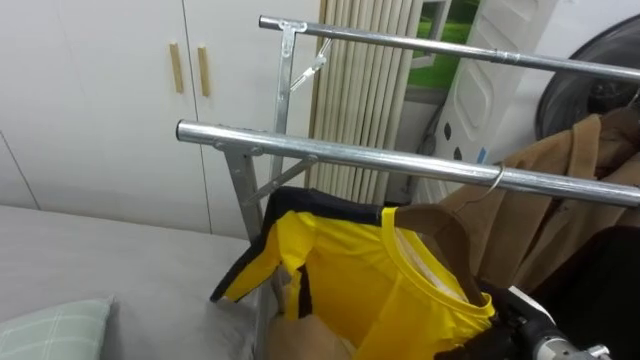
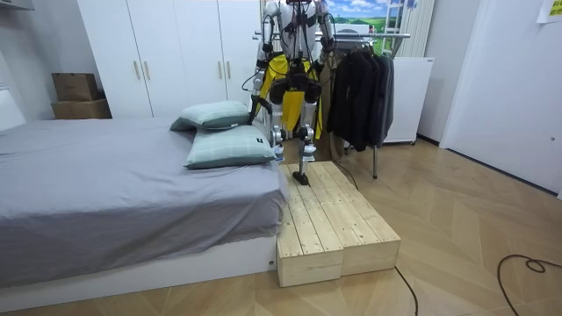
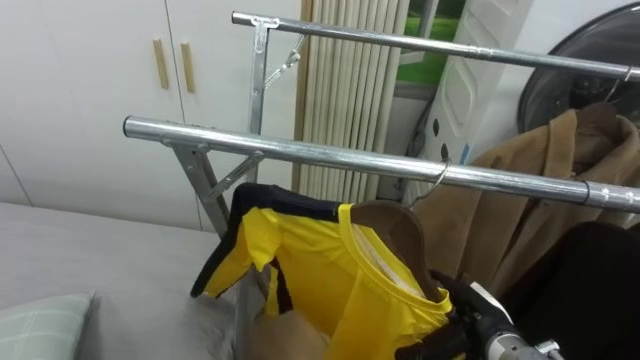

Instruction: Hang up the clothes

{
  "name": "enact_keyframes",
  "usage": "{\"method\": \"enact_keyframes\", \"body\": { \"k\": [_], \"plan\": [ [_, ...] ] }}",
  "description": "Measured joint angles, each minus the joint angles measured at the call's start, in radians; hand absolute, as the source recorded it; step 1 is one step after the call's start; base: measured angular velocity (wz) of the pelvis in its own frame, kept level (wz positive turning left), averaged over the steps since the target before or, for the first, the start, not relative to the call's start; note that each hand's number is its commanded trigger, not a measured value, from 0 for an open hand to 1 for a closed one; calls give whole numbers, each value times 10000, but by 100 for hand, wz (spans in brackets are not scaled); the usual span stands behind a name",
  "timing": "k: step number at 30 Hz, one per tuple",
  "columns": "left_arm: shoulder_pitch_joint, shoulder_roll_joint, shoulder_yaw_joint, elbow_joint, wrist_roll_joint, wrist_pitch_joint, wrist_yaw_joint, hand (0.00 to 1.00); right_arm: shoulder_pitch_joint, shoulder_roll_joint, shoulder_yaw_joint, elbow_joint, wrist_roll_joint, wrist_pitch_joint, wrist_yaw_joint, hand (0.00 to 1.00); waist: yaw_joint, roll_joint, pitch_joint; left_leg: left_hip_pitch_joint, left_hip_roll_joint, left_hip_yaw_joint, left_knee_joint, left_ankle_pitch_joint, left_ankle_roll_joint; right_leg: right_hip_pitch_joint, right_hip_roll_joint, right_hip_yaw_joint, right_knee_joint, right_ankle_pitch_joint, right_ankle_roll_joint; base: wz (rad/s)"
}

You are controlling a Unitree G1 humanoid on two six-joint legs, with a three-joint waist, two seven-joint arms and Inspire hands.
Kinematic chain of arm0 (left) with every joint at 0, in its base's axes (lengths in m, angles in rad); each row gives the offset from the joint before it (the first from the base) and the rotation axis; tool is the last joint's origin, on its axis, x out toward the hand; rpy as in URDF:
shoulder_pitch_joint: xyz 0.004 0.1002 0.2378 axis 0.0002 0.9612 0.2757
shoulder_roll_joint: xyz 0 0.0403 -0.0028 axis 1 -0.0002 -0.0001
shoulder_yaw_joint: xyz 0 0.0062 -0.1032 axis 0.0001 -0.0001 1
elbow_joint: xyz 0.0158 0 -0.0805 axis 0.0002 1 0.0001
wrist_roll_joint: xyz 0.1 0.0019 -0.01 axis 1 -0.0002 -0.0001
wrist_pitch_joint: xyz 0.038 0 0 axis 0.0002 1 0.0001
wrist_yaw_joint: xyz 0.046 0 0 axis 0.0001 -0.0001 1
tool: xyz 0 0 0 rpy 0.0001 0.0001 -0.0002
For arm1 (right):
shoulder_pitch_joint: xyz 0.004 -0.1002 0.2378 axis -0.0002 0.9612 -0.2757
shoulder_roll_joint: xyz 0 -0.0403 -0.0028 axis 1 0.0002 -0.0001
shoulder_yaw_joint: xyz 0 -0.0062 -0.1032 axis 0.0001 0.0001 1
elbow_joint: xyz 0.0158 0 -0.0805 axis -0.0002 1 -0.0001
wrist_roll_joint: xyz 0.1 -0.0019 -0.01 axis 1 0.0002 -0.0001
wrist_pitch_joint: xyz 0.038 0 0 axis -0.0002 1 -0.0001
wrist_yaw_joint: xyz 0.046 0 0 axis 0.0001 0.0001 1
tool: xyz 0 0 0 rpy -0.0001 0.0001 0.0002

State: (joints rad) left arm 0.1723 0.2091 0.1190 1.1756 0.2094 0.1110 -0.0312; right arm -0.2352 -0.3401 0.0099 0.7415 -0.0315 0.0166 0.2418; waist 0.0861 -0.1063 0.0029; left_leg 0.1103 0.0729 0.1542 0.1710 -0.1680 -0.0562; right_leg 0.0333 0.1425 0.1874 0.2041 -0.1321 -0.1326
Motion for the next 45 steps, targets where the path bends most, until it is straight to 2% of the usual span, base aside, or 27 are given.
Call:
{"method": "enact_keyframes", "body": {
  "k": [7, 12, 20, 28, 34, 36, 45],
  "plan": [
    [44, -10, -5, 7, 23, 80, -1, 0, 296, 2, -494, -919, 189, 68, -692, 0, -99, 66, -10, -9, 9, 109, -1, -15, 14, -37, -7, 5, -2, -20, -20, -1],
    [119, -51, -3, 6, 14, 138, -1, 0, 607, 9, -802, -1436, 873, 76, -977, 0, -267, 199, -76, -90, 21, 139, 7, -15, 13, -128, -6, -11, 15, -8, -56, -1],
    [227, -94, -3, 2, 12, 141, 20, 0, 807, 7, -820, -2361, 1996, 77, -1762, 0, -375, 351, -19, -48, 73, 468, 0, -14, 11, -127, 25, 79, 19, -65, -114, -2],
    [347, -96, -3, -10, 17, 141, 178, 0, 907, 7, -819, -3103, 2493, 74, -2187, 0, -575, 320, 2, -39, 76, 622, -4, -15, 11, -127, 16, 53, 20, -115, -153, 0],
    [416, -150, -3, -16, 46, 138, 456, 0, 938, 6, -823, -3627, 2680, 72, -2429, 0, -574, 275, 25, -34, 75, 675, -4, -14, 11, -146, 30, 112, 61, -164, -187, -2],
    [447, -199, -2, -15, 41, 138, 617, 0, 938, 7, -822, -3766, 2705, 70, -2527, 0, -553, 226, 55, 10, 68, 727, -1, -15, 11, -164, 42, 181, 178, -216, -202, -9],
    [614, -212, -2, 4, 50, 130, 698, 0, 941, 6, -1047, -4130, 2709, 58, -3020, 0, -718, 196, 53, 43, 77, 730, -14, -18, 9, -127, 47, 207, 221, -216, -220, -1]
  ]
}}
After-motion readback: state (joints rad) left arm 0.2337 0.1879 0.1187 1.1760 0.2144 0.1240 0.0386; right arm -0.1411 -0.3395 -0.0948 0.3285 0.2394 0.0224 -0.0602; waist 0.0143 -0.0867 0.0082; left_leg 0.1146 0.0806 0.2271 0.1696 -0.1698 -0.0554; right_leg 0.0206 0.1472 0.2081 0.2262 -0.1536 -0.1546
